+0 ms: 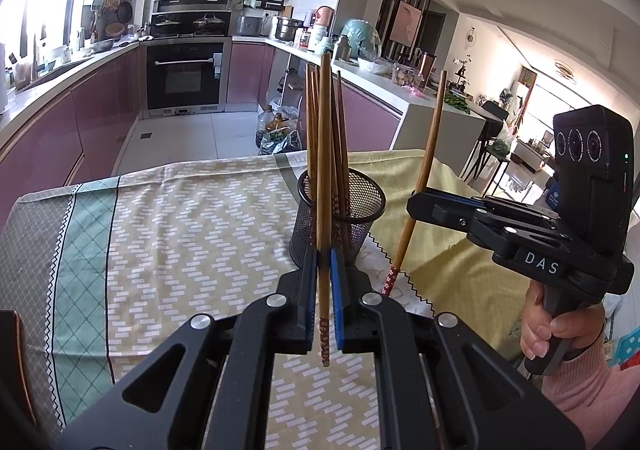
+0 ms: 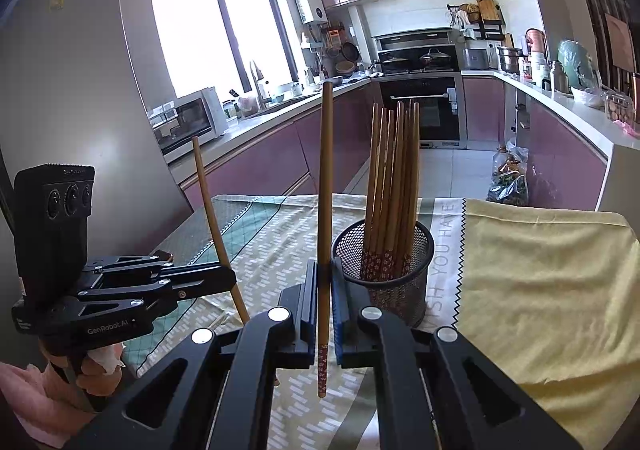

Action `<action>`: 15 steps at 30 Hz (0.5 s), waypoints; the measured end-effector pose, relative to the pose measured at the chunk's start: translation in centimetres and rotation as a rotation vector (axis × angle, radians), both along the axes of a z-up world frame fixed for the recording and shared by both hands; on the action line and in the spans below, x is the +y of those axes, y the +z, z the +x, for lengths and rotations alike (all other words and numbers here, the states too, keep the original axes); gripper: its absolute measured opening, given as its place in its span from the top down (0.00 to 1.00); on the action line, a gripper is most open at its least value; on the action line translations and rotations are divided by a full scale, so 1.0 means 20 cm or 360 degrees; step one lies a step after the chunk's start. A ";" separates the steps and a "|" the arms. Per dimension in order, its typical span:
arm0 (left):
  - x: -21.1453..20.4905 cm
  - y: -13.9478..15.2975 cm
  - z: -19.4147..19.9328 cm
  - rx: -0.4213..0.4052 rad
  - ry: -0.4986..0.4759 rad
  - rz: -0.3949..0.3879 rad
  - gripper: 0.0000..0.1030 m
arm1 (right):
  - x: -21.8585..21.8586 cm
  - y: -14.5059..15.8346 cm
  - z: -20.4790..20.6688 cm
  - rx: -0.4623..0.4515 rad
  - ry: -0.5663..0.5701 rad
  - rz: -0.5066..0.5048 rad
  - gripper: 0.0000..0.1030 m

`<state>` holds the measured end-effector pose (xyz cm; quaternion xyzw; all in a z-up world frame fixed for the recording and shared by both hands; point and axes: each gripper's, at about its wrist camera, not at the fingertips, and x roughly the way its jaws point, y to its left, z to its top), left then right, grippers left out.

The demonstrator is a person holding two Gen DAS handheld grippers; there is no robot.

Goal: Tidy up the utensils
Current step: 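Lift the left gripper's chopstick upright while the right gripper raises its own, then carry both upright chopsticks over the mesh cup and lower them in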

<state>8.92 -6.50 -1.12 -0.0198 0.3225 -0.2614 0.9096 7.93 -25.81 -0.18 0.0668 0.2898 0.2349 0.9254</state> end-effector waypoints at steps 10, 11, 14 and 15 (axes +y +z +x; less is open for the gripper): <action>-0.01 0.04 0.01 -0.0029 -0.0006 -0.0006 0.93 | 0.00 0.02 0.01 -0.0018 -0.0003 -0.0003 0.95; -0.01 0.05 0.01 -0.0032 -0.0005 -0.0007 0.93 | 0.00 0.02 0.01 -0.0019 -0.0003 -0.0004 0.95; -0.01 0.05 0.01 -0.0040 -0.0005 -0.0009 0.93 | 0.00 0.03 0.02 -0.0024 -0.0002 -0.0004 0.95; -0.01 0.06 0.02 -0.0042 -0.0005 -0.0009 0.93 | 0.00 0.03 0.02 -0.0026 -0.0002 -0.0005 0.95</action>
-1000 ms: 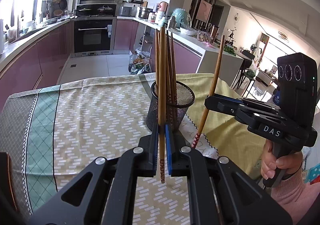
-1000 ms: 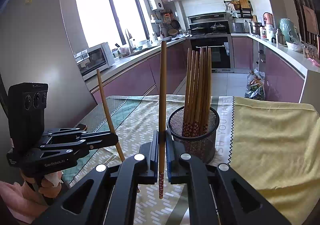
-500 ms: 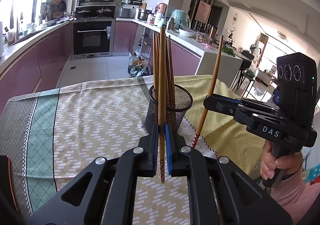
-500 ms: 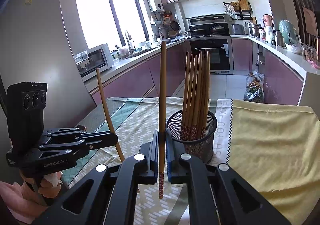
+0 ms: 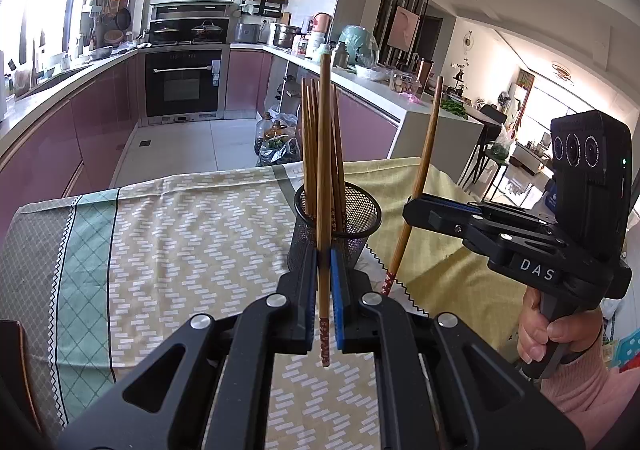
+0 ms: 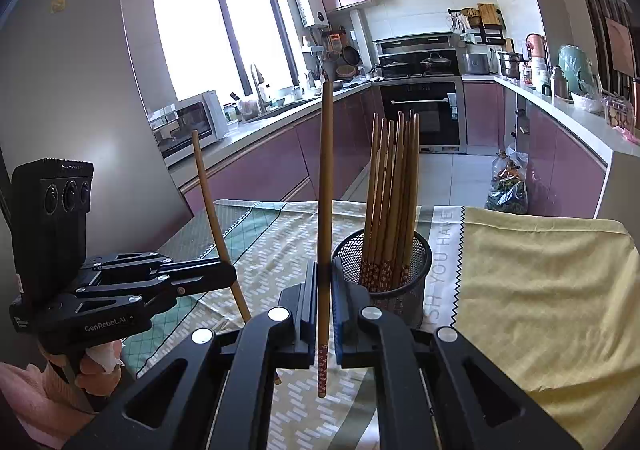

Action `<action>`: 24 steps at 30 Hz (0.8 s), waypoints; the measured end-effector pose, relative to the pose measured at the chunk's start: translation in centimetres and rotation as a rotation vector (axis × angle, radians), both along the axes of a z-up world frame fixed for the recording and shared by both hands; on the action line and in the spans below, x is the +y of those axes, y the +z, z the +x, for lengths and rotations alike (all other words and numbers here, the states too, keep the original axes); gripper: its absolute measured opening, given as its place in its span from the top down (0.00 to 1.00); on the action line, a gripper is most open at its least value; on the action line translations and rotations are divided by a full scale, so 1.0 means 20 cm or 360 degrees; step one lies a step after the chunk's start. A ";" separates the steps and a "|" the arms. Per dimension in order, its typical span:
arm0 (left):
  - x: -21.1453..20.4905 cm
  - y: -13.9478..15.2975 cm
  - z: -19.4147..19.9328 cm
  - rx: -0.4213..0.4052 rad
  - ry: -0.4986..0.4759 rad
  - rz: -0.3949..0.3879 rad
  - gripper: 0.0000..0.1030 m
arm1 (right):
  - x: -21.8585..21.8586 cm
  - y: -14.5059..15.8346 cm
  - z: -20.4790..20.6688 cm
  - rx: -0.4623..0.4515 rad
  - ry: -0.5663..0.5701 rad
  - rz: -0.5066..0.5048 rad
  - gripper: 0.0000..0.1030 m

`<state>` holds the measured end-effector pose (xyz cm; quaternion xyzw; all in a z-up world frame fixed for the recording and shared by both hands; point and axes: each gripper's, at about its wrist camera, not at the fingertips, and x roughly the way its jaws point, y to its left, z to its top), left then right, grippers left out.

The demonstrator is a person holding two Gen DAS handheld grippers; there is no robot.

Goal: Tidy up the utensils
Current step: 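Carry both upright chopsticks over the mesh cup and lower them in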

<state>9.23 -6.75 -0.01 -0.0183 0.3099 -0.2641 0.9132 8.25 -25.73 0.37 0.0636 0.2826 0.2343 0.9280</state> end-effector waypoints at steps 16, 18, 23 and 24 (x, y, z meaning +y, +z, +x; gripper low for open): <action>-0.02 0.04 0.00 -0.0037 -0.0007 0.0003 0.93 | 0.00 0.02 0.00 -0.0023 0.0003 -0.0006 0.94; -0.02 0.05 0.00 -0.0040 -0.0007 0.0003 0.93 | -0.01 0.02 0.00 -0.0026 0.0002 -0.0005 0.95; -0.03 0.06 0.00 -0.0049 -0.0010 0.0005 0.93 | -0.01 0.04 0.00 -0.0035 0.0000 -0.0004 0.95; -0.03 0.06 0.00 -0.0050 -0.0009 0.0004 0.93 | -0.01 0.04 0.00 -0.0038 -0.0001 -0.0004 0.95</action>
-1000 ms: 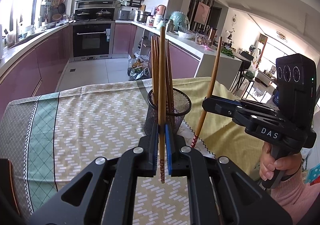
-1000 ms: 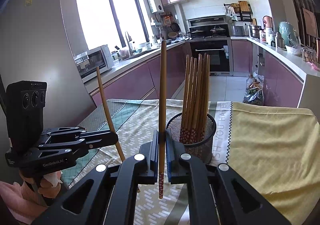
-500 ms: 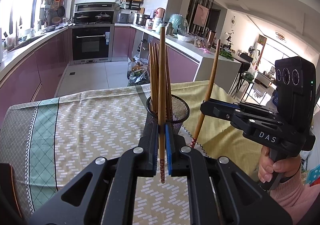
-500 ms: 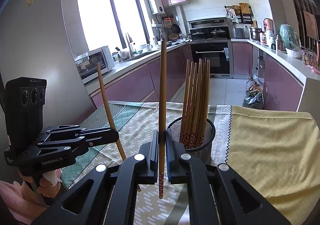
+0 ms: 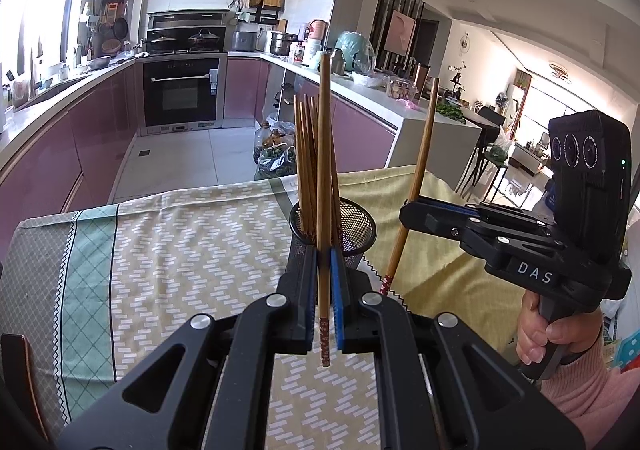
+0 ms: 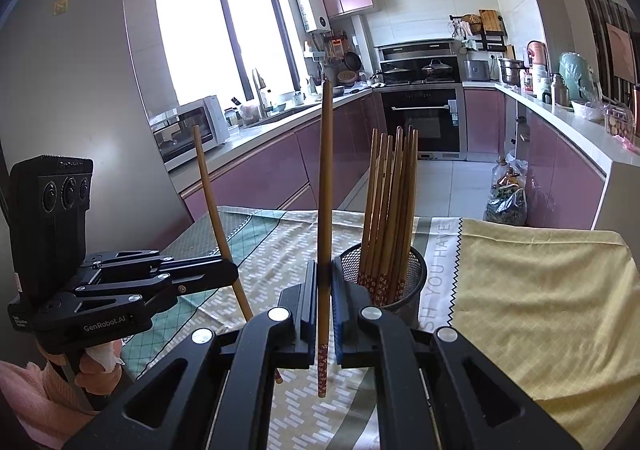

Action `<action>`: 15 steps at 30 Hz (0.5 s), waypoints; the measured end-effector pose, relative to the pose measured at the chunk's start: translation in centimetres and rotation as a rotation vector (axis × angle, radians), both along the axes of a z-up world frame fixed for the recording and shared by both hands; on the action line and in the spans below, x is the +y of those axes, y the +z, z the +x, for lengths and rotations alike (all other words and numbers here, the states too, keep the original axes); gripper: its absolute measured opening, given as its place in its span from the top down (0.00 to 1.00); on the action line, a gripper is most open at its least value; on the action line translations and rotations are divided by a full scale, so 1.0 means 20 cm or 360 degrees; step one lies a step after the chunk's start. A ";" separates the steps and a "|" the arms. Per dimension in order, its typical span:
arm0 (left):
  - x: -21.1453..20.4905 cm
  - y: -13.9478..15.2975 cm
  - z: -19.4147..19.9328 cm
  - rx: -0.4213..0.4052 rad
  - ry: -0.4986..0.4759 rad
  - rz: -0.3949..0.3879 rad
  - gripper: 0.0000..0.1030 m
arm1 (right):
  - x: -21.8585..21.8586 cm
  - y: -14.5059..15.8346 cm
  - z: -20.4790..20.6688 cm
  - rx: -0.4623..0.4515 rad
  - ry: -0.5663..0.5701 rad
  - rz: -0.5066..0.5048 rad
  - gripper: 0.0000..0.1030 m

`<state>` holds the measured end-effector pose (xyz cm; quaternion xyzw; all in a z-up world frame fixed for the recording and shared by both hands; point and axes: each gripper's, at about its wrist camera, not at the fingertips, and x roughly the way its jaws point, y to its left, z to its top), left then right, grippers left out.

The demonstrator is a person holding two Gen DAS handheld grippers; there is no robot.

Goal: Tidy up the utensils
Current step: 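Carry both upright chopsticks over the mesh cup and lower them in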

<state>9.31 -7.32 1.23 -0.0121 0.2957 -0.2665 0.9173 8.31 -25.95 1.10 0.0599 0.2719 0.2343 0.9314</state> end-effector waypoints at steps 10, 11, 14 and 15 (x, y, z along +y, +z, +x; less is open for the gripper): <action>-0.01 0.02 0.01 -0.0023 0.0000 -0.0003 0.93 | -0.01 0.03 0.00 -0.0033 -0.0009 -0.0007 0.94; -0.01 0.02 0.01 -0.0026 0.0001 -0.0004 0.93 | -0.01 0.03 0.00 -0.0036 -0.0010 -0.0009 0.94; -0.01 0.03 0.01 -0.0034 0.0004 -0.0004 0.93 | -0.01 0.04 0.00 -0.0044 -0.0013 -0.0010 0.94; -0.01 0.03 0.01 -0.0037 0.0006 -0.0003 0.93 | -0.01 0.04 0.00 -0.0046 -0.0012 -0.0009 0.94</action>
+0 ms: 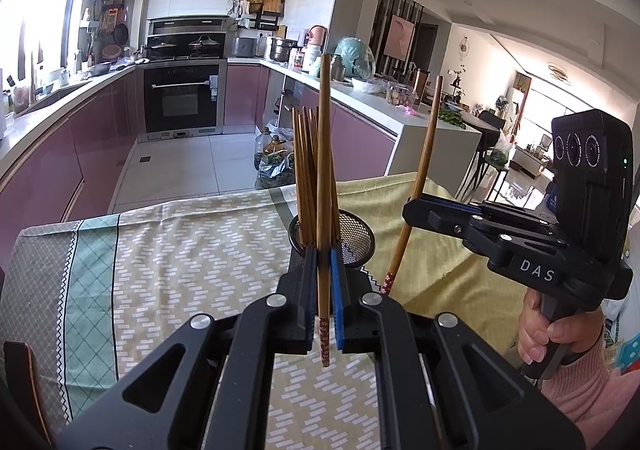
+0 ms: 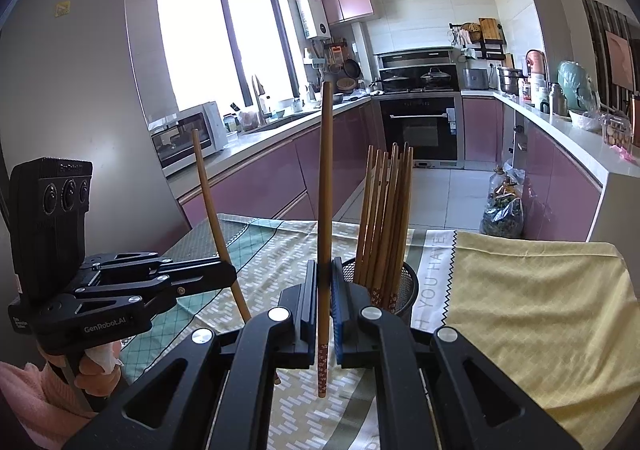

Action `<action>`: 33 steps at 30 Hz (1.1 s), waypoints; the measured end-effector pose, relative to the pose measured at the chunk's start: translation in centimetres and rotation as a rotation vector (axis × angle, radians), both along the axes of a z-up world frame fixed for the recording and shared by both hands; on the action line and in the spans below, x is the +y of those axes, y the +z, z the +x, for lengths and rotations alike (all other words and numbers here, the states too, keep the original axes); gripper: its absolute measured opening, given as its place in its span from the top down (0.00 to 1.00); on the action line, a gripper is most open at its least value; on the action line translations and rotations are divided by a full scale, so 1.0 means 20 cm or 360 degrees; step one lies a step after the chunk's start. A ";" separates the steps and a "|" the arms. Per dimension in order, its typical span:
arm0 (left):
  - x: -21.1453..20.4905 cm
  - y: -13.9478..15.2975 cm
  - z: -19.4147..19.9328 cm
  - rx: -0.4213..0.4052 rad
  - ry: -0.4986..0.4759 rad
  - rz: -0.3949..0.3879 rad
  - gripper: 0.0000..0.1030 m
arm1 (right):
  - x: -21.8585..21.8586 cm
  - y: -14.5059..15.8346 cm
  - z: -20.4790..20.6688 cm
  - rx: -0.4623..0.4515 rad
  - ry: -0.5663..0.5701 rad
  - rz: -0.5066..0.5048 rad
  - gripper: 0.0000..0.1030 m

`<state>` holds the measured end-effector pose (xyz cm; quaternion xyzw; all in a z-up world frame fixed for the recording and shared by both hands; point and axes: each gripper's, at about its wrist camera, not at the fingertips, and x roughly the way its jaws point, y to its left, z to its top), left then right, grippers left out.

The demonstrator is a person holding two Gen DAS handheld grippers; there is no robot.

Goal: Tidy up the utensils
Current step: 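Carry both upright chopsticks over the mesh cup and lower them in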

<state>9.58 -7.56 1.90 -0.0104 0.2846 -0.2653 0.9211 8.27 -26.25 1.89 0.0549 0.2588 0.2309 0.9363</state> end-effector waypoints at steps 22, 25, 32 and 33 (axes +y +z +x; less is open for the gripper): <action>-0.03 0.13 0.03 -0.0111 0.0004 -0.0037 0.93 | 0.03 0.09 0.04 -0.0098 -0.0006 -0.0017 0.95; -0.04 0.16 0.03 -0.0130 0.0006 -0.0046 0.93 | 0.02 0.11 0.04 -0.0109 0.0000 -0.0016 0.95; -0.06 0.21 0.05 -0.0163 0.0006 -0.0062 0.93 | 0.02 0.15 0.08 -0.0138 -0.0007 -0.0020 0.95; -0.06 0.22 0.04 -0.0172 0.0006 -0.0058 0.93 | 0.02 0.15 0.08 -0.0141 -0.0009 -0.0020 0.95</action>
